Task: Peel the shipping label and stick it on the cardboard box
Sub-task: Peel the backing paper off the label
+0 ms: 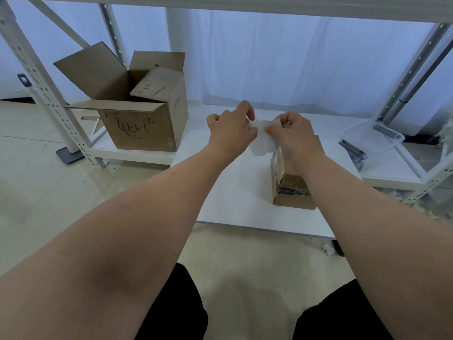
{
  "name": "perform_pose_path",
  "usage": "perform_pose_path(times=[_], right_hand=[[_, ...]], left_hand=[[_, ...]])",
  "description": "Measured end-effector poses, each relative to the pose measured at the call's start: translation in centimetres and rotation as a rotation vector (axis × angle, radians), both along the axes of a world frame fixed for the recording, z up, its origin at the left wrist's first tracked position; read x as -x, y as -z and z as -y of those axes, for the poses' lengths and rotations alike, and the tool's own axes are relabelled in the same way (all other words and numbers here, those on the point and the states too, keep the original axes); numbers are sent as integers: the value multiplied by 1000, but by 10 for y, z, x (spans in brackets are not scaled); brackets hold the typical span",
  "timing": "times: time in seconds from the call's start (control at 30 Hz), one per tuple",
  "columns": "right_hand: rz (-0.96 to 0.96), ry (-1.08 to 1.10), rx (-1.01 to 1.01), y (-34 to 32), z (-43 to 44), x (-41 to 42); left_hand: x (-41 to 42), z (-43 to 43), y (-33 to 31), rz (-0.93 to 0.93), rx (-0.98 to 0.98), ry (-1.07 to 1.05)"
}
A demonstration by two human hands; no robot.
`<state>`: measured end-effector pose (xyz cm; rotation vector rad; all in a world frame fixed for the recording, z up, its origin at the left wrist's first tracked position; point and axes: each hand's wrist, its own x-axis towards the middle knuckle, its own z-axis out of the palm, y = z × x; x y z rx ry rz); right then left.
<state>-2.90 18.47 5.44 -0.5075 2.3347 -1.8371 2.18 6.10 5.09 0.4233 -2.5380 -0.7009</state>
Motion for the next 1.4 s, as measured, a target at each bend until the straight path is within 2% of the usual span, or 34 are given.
perform_pose_path(times=[0.17,0.47,0.67,0.8,1.4], right_hand=[[2,20,11,-2,3,-2],[32,20,18,-2,3,0],[68,13,60,0,6,0],[77,13,81,2,9,2],[35,-91,-2,3,9,3]], left_hand=[[6,1,0,70,78,-73],[6,7,1,53,-227,-32],[5,7,0,-25,-161,-89],[6,7,-2,33,-89,-108],[4,9,2,93,-158,-43]])
